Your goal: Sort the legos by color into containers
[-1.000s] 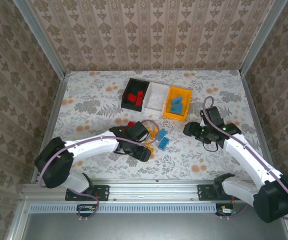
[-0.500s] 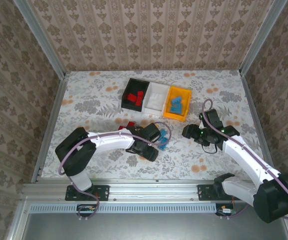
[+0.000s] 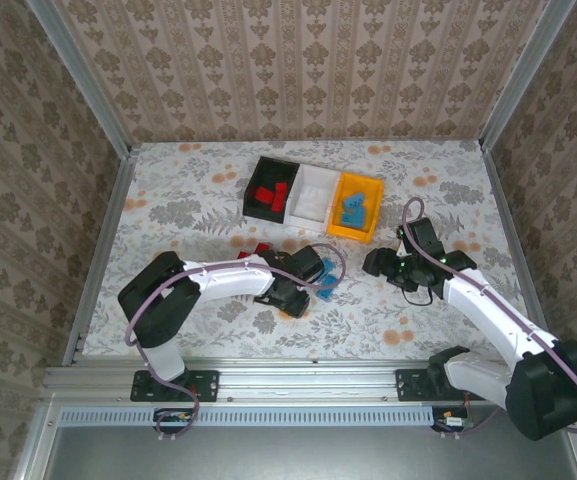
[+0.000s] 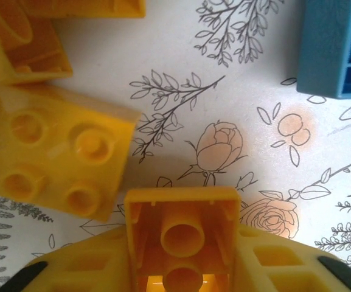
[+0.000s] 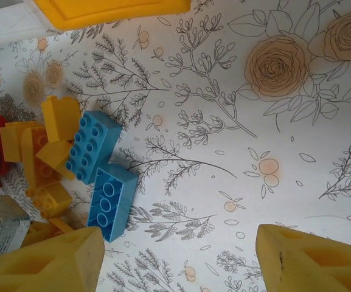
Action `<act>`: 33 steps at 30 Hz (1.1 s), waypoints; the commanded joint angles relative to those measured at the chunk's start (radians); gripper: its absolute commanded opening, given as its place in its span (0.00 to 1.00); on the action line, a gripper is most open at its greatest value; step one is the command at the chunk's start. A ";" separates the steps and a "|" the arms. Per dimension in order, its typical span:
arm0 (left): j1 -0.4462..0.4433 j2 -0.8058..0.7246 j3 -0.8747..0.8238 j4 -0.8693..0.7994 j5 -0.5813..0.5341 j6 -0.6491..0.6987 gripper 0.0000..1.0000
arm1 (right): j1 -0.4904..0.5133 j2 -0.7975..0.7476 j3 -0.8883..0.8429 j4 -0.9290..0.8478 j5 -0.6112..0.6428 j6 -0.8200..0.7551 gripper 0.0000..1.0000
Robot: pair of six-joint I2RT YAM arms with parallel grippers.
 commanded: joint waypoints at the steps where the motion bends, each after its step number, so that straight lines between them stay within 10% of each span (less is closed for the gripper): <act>1: -0.012 -0.006 -0.002 0.026 0.062 0.001 0.33 | 0.012 0.012 0.001 0.020 -0.024 0.011 0.68; 9: 0.012 -0.199 -0.022 -0.043 0.056 -0.007 0.31 | 0.033 0.039 0.023 0.024 -0.013 0.014 0.68; 17: 0.254 -0.325 0.054 -0.089 0.145 0.096 0.31 | 0.092 0.116 0.052 0.049 0.009 0.020 0.68; 33: 0.424 0.360 0.969 -0.325 0.188 0.326 0.31 | 0.126 0.064 -0.001 0.008 0.056 0.016 0.69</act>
